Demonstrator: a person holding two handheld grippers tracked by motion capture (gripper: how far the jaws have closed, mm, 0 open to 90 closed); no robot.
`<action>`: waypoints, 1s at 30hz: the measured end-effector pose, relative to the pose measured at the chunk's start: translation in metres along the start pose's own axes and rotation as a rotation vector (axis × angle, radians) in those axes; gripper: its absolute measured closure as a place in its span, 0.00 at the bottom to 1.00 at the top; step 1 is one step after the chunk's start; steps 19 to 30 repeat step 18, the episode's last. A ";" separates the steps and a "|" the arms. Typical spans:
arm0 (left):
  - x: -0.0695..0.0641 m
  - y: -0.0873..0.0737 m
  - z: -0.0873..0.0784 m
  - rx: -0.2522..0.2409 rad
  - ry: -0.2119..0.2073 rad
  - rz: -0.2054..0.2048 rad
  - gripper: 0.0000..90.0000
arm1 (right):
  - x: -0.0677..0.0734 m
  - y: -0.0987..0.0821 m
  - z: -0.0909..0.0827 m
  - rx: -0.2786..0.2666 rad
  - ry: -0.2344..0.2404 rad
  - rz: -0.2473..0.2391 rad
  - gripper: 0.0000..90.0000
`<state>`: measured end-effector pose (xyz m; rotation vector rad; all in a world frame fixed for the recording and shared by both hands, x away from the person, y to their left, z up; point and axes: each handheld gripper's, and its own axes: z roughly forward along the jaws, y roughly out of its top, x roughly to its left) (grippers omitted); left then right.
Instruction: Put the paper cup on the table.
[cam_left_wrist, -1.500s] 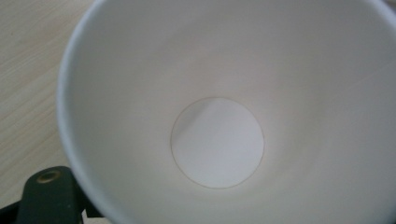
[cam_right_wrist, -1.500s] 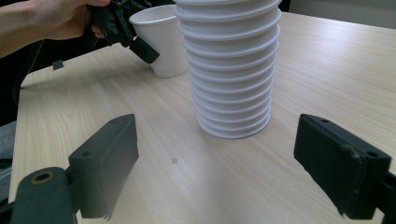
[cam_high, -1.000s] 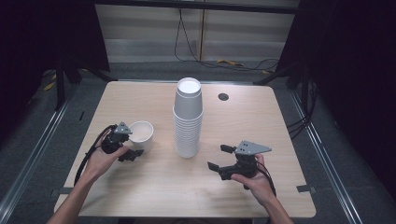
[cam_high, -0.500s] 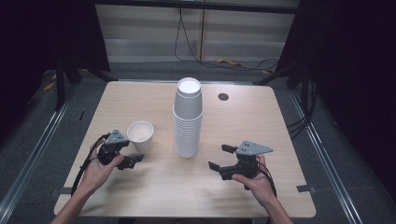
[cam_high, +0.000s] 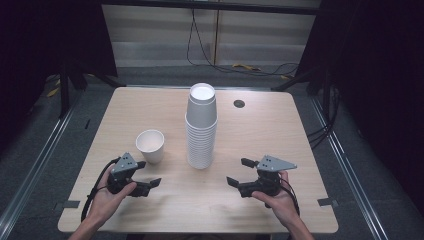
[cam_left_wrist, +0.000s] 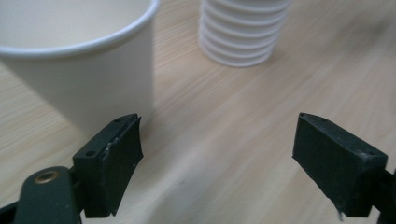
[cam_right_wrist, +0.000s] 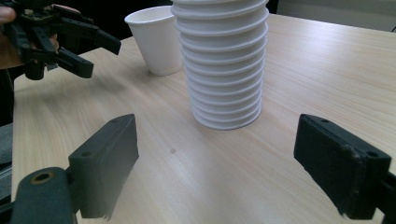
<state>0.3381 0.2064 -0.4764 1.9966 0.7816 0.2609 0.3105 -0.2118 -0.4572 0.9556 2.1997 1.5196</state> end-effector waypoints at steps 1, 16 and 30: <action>-0.003 0.000 -0.001 -0.009 -0.013 -0.006 0.18 | 0.001 -0.001 -0.001 0.001 0.002 -0.001 0.15; -0.027 -0.011 0.003 -0.036 -0.037 0.031 0.18 | -0.002 -0.017 0.004 0.037 -0.016 0.024 0.16; -0.025 -0.012 0.004 -0.031 -0.033 0.026 0.18 | -0.002 -0.017 0.005 0.047 -0.032 0.027 0.16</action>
